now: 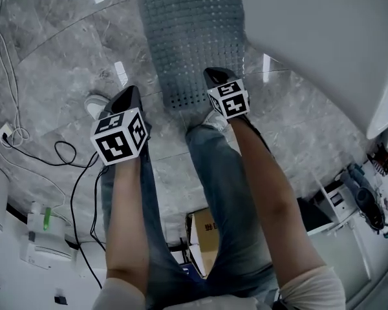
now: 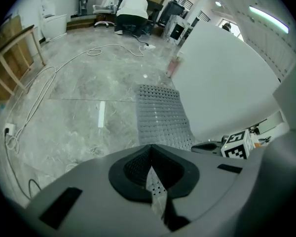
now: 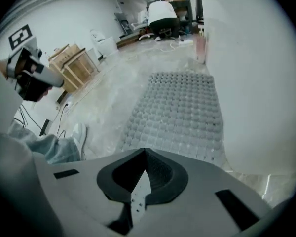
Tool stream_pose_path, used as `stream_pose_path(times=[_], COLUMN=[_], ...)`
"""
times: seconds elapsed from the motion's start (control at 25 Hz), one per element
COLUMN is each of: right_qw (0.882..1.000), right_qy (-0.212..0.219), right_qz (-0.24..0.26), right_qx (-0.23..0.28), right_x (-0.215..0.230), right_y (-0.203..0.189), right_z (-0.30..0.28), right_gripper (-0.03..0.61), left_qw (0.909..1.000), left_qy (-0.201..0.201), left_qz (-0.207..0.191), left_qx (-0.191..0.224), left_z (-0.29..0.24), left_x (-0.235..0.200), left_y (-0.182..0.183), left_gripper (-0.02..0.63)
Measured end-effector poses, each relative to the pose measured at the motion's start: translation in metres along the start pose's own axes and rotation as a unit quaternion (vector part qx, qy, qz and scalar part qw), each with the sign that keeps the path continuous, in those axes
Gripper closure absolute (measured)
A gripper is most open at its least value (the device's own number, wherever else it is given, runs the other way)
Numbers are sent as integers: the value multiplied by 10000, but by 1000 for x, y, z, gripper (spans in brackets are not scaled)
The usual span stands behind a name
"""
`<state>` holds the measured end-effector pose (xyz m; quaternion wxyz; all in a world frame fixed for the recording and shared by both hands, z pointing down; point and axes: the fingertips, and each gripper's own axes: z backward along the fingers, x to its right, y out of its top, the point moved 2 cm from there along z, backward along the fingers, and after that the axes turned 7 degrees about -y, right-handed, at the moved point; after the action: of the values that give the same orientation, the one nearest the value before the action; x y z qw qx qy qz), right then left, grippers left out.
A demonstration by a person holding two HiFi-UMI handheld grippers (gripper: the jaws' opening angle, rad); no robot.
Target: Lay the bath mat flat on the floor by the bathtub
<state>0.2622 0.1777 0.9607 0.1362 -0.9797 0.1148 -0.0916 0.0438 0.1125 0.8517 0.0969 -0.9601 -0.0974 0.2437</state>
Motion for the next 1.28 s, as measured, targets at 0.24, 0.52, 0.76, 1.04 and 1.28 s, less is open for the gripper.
stream_pose_path(times=[0.24,0.52,0.76,1.04,1.28], right_qw=[9991,9947,9856,9812,9790], right_qy=[-374,-965,-1312,-1491,-1497], right_qz=[-34,-354,-1030,-1223,-1377], right_qx=[207,88,265,41,-170], right_x=[12,15,39,95,163], right_y=[105,213,270,289,301], right_z=[26,45,46,-7,-81], right_gripper=[555,555,555,554,554], left_qw=[9973,9953,9960,9981,9992], left_qy=[-406,-723,-672,-407,-207], left_qz=[-616,-571,-587,-449,-223], left_qx=[-73,-282,-94,-138,-263], left_z=[26,85,102,72,14], left_x=[-4,-63,-93,-112,-124], left_y=[37,100,163,205,238], left_gripper=[598,597,597,597,597])
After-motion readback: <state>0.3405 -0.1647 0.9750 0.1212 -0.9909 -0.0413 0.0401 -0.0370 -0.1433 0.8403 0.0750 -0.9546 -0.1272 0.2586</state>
